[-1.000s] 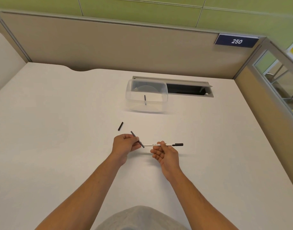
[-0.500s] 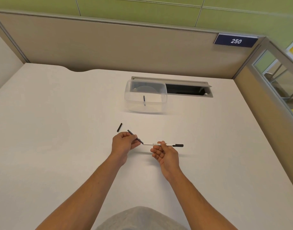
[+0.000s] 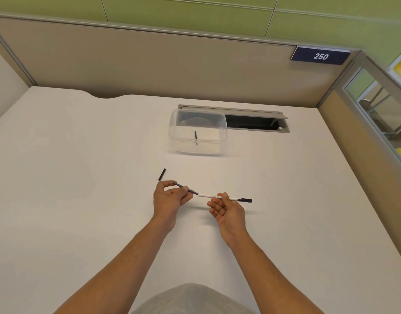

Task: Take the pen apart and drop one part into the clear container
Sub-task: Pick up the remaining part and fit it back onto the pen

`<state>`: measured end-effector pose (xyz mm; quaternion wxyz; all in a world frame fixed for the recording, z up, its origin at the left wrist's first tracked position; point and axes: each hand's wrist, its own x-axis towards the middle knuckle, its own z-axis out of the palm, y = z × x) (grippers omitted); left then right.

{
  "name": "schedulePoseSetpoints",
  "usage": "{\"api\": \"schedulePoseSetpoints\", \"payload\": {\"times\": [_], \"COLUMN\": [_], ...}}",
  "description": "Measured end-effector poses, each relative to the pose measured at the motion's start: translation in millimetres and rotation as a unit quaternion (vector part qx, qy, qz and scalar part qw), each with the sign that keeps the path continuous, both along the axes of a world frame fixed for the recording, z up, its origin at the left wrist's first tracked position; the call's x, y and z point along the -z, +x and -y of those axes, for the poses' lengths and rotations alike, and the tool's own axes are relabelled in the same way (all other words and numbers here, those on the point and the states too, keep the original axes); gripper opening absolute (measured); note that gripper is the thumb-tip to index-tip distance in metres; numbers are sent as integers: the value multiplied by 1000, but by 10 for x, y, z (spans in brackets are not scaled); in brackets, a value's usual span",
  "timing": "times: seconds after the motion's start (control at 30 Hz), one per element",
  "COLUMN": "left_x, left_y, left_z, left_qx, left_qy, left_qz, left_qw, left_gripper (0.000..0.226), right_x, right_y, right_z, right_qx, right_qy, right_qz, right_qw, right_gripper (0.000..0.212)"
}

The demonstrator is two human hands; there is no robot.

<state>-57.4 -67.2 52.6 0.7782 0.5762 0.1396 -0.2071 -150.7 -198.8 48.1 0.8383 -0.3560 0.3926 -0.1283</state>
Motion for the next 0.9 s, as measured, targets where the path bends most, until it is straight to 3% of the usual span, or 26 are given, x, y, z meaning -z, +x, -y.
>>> {"api": "schedulePoseSetpoints", "payload": {"times": [0.13,0.4,0.73,0.9], "left_x": [31,46,35,30], "left_y": [-57,-138,-146,43], "left_z": [4,47,51,-69], "left_qx": [-2,83,162,291], "left_qy": [7,40,70,100], "left_qz": [11,42,63,72], "left_qw": [1000,995,982,949], "left_gripper": [26,4,17,24], "right_x": [-22,-16,39,47], "right_y": [23,85,97,112], "right_z": [17,-31,-35,20], "right_qx": [6,-1,3,13], "right_qy": [0,-1,-1,0], "right_qz": [6,11,13,2], "right_qw": [1000,1000,1000,1000], "right_gripper": [17,19,19,19]}}
